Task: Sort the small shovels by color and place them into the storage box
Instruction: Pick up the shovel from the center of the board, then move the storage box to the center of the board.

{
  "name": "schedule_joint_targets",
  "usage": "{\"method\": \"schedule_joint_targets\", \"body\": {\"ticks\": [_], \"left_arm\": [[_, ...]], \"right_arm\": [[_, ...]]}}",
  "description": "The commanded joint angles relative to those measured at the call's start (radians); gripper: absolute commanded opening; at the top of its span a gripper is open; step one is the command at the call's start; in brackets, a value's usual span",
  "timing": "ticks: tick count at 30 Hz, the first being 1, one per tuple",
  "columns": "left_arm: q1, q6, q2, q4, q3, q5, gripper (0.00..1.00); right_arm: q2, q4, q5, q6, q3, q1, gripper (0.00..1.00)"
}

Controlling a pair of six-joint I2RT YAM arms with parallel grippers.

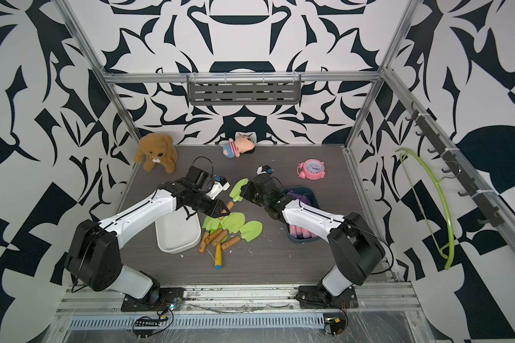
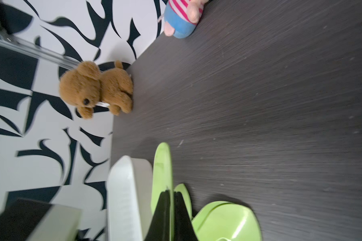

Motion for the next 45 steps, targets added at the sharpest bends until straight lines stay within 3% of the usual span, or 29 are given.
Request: {"method": "schedule_joint_targets", "body": {"ticks": [1,5,9,13,18,24,29,45], "left_arm": [[0.004,0.011,-0.027,0.001,-0.003,0.036,0.08],[0.029,0.010,-0.032,-0.001,0.000,0.036,0.44],[0.134,-0.040,-0.051,0.015,-0.012,0.012,0.82],[0.311,-0.134,-0.061,0.041,-0.034,-0.066,0.99],[0.509,-0.280,-0.022,0.078,-0.081,-0.100,0.99],[0.539,-0.283,0.080,0.077,-0.071,-0.102,1.00],[0.516,-0.248,0.192,0.028,0.033,-0.060,0.99],[0.270,-0.146,0.505,-0.104,0.420,-0.089,1.00]], "right_arm": [[-0.025,0.023,0.012,-0.039,0.020,0.005,0.00],[-0.062,-0.038,0.039,-0.089,0.018,0.005,0.00],[-0.119,-0.195,0.117,-0.179,0.035,0.005,0.00],[-0.164,-0.318,0.176,-0.242,0.032,0.005,0.00],[-0.186,-0.351,0.191,-0.264,0.006,0.005,0.00],[-0.185,-0.335,0.186,-0.266,-0.013,0.004,0.00],[-0.192,-0.325,0.186,-0.268,-0.034,0.005,0.00],[-0.251,-0.346,0.215,-0.260,-0.089,0.006,0.00]]}}
